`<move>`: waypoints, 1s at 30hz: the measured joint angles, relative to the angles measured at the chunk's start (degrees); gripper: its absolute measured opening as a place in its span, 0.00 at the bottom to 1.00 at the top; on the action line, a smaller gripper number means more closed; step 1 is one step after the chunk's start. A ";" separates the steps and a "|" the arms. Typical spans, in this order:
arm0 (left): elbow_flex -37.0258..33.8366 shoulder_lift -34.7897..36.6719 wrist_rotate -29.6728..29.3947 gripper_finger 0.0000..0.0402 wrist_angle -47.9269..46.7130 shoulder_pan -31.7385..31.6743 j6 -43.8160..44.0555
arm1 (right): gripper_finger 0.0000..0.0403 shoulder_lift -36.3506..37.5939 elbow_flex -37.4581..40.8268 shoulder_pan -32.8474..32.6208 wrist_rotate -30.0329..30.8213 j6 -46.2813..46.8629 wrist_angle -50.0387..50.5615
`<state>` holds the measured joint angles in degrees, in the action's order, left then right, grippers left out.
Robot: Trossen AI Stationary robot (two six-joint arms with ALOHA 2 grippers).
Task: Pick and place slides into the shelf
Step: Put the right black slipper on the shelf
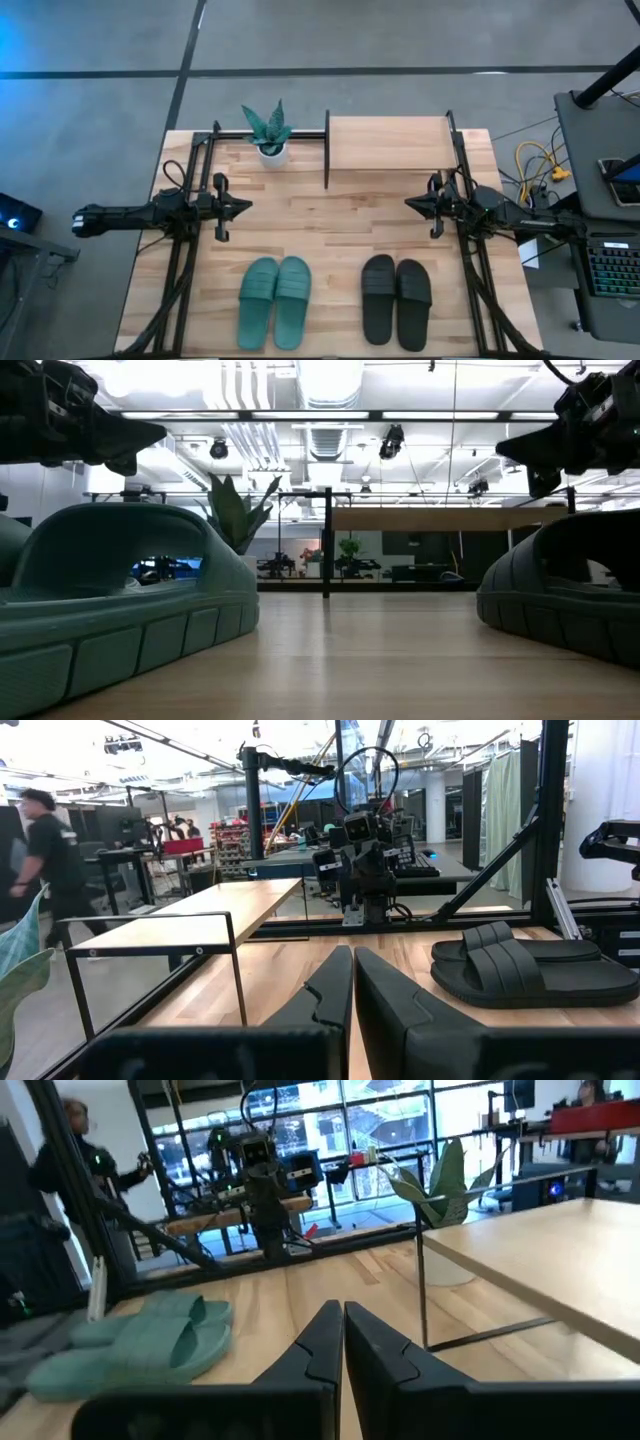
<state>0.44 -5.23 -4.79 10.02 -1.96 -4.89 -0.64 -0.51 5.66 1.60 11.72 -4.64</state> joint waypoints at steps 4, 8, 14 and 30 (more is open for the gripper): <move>0.01 -0.01 0.01 0.00 0.00 0.00 0.00 | 0.02 0.51 -0.63 -0.14 -3.34 31.14 -7.36; -0.02 0.02 0.00 0.00 0.02 0.01 -0.01 | 0.02 -0.04 -0.52 -0.09 -1.42 42.96 -11.72; 0.01 -0.05 0.02 0.00 0.00 0.00 -0.01 | 0.02 -0.33 -0.96 -0.14 -1.56 44.69 -24.18; -0.02 0.02 0.02 0.00 0.00 0.01 -0.01 | 0.04 -22.78 -28.45 -1.09 -7.63 36.74 -26.36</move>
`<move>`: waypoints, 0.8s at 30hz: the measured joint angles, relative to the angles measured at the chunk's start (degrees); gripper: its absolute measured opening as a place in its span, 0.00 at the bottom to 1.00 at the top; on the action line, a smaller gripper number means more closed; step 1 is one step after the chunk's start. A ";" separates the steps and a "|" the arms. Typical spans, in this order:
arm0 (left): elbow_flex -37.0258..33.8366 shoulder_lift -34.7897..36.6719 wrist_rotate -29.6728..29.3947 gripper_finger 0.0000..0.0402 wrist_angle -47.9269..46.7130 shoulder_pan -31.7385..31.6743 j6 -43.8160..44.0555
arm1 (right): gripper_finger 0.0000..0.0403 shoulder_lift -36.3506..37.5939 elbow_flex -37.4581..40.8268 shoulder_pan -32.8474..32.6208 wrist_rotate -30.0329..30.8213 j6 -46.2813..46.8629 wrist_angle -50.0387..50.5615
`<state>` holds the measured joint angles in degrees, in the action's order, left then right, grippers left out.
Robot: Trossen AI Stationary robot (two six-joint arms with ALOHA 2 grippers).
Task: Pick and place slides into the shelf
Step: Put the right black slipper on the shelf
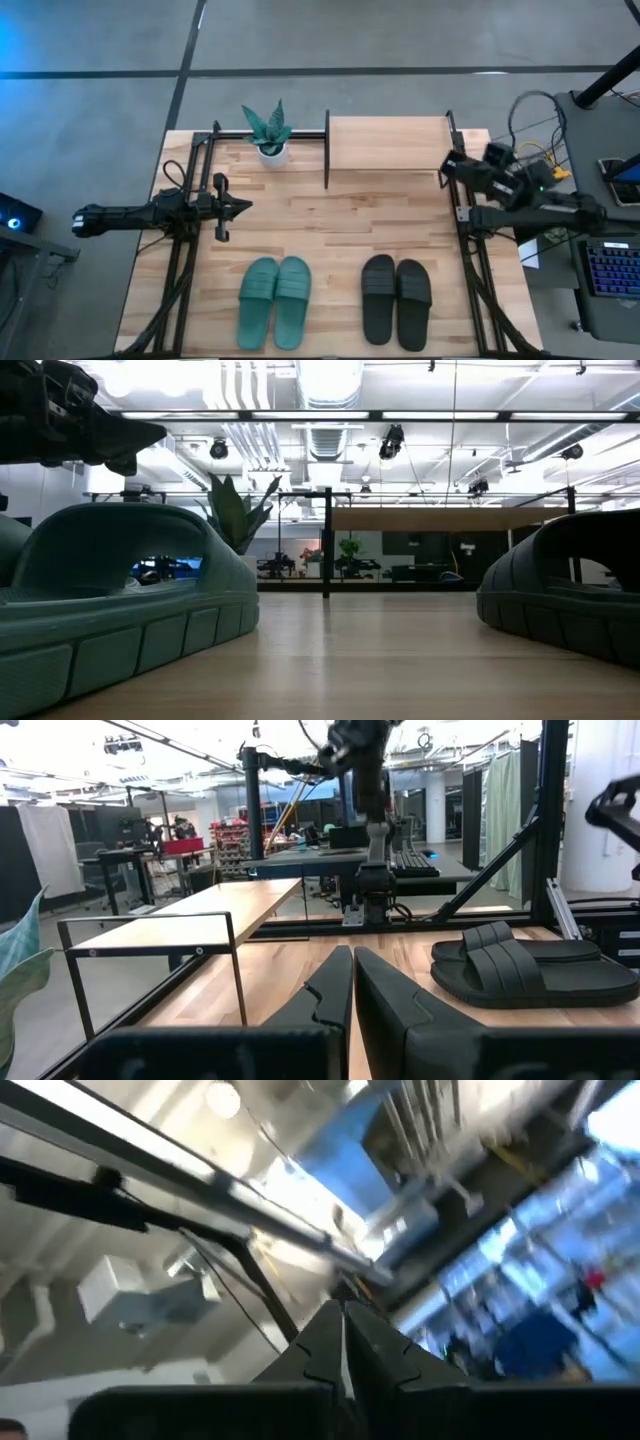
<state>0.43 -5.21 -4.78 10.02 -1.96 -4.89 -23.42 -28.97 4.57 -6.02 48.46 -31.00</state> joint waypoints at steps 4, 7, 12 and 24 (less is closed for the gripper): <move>0.00 0.00 0.00 0.00 0.00 -0.02 0.01 | 0.10 -11.41 -15.87 -3.68 0.27 -1.94 24.78; 0.00 0.00 0.00 0.00 0.00 0.00 0.01 | 0.15 -18.93 -28.31 -7.46 3.79 -3.24 49.26; 0.01 0.00 -0.01 0.00 0.00 -0.01 0.01 | 0.22 -30.77 -46.84 -17.40 16.73 0.21 82.31; 0.01 -0.03 -0.02 0.00 0.02 -0.02 0.00 | 0.23 -54.48 -70.58 -41.27 15.23 25.00 116.30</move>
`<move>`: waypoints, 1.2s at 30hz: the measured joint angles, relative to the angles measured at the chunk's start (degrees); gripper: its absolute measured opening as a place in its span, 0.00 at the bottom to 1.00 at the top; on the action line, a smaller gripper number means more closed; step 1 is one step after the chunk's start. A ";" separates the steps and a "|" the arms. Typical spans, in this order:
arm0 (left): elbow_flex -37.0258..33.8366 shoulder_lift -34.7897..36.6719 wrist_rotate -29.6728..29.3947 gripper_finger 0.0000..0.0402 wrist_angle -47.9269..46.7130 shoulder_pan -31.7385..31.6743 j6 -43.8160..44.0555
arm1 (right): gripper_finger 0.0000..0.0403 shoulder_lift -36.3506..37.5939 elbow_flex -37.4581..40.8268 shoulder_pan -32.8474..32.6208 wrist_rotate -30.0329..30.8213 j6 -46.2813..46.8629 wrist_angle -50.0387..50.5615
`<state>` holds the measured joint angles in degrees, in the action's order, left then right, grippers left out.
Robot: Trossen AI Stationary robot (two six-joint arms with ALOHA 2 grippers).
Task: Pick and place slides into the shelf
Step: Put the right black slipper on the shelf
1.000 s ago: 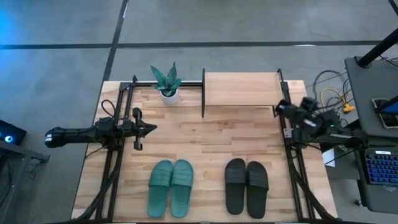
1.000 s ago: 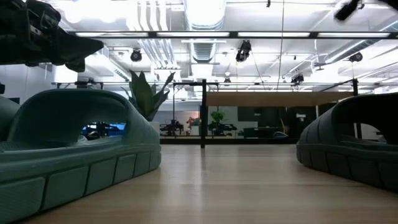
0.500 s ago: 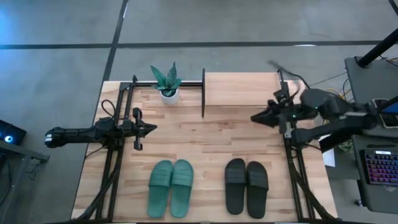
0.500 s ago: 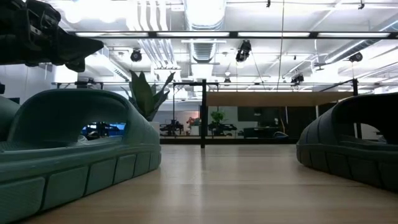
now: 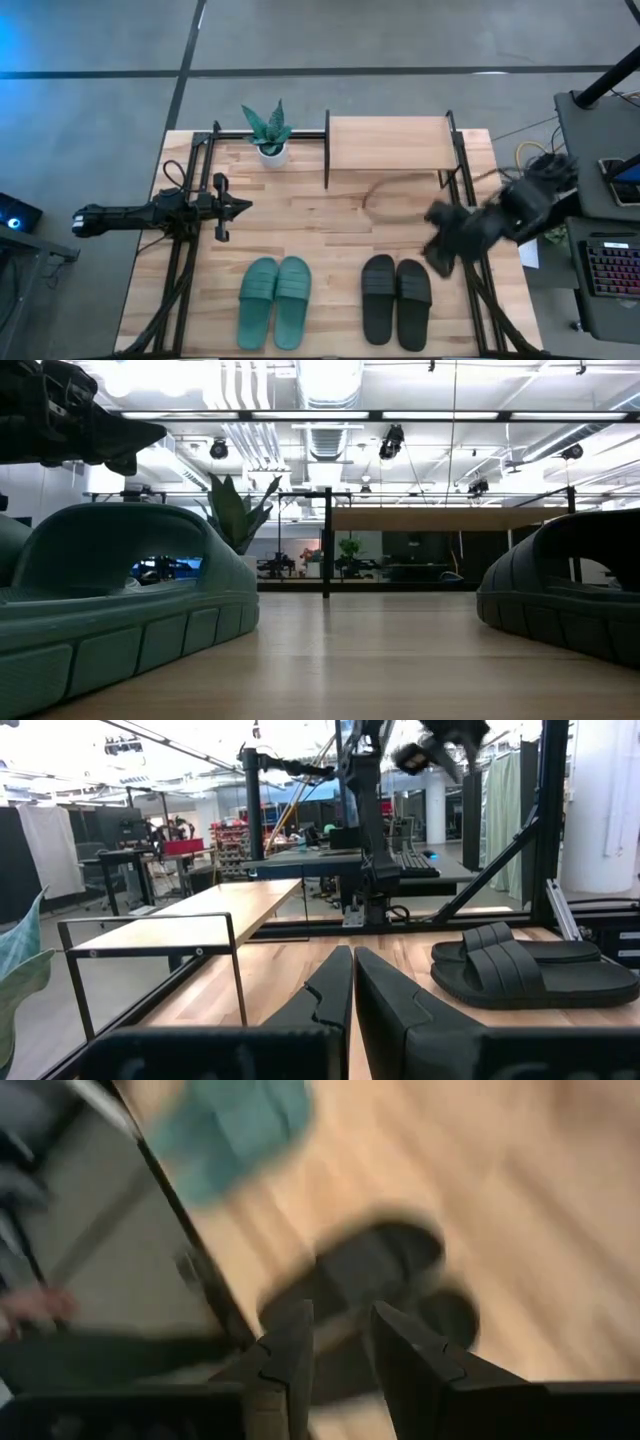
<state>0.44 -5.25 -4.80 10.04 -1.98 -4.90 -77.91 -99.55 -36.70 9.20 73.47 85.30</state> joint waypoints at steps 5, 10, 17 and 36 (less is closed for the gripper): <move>-0.01 -0.01 0.02 0.00 -0.03 0.01 -0.01 | 0.21 -7.88 -1.34 -7.32 -7.88 3.66 4.79; -0.01 -0.08 0.02 0.00 -0.06 0.02 -0.01 | 0.21 -14.34 -0.41 -12.95 -5.35 6.00 4.79; -0.01 -0.25 0.02 0.00 -0.04 0.02 -0.01 | 0.35 -24.72 1.36 -17.54 -5.95 3.58 4.77; -0.01 -0.25 0.02 0.00 0.00 0.00 0.01 | 0.63 -41.63 6.68 -18.02 2.19 -2.59 4.75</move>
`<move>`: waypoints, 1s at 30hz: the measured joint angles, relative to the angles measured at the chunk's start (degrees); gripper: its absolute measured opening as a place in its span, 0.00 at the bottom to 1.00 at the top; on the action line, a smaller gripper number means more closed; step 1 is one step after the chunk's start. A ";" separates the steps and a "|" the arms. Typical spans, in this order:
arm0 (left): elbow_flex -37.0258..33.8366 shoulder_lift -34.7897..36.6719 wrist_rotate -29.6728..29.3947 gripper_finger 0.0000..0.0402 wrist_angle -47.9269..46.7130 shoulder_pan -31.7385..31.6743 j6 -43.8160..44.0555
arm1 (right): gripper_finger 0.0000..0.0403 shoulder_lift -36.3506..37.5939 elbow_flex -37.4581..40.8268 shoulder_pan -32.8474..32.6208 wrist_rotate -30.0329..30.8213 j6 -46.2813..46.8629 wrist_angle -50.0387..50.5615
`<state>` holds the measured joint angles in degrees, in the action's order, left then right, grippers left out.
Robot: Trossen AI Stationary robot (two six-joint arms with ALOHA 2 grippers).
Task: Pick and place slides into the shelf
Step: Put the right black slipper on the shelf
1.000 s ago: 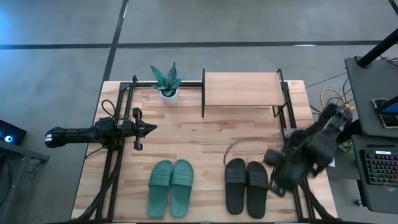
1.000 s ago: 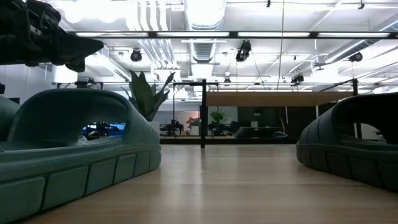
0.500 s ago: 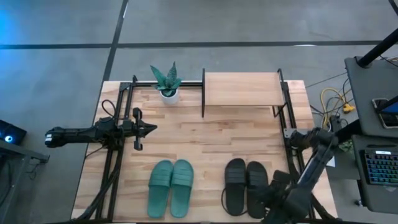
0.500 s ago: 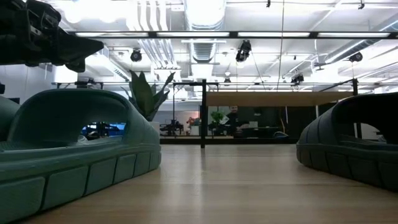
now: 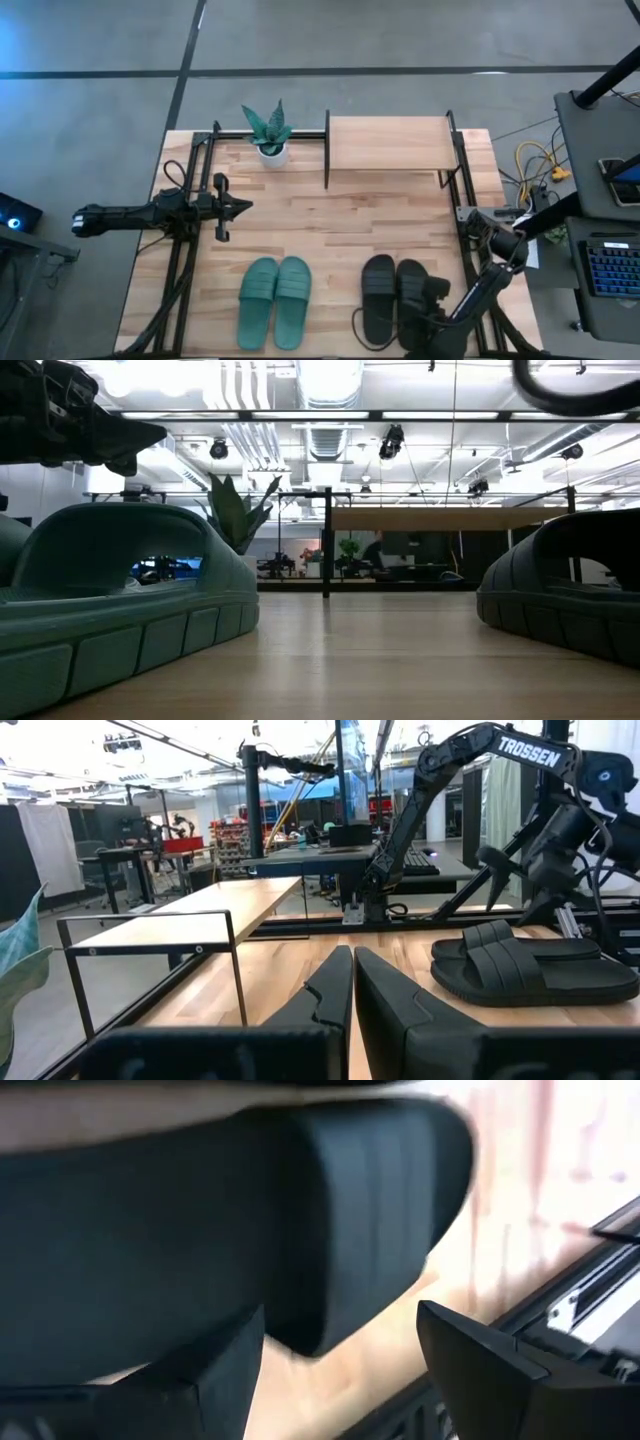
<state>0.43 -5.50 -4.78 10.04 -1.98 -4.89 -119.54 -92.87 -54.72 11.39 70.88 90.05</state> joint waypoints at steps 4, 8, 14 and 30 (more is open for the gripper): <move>0.02 0.00 -0.01 0.00 -0.02 0.02 0.00 | 0.63 0.69 2.35 0.01 3.65 2.42 -0.21; 0.00 0.00 -0.02 0.00 -0.02 0.02 0.00 | 0.62 0.73 4.64 0.57 3.75 0.95 -2.91; 0.02 0.00 -0.01 0.00 0.00 0.00 -0.02 | 0.59 0.73 5.75 2.81 6.19 -4.53 -4.88; 0.00 0.00 0.00 0.00 -0.02 0.00 0.00 | 0.30 2.42 13.97 10.62 8.11 -7.90 -5.59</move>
<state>0.43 -5.50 -4.78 10.02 -1.98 -4.89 -117.11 -78.91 -44.10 19.50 62.98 84.47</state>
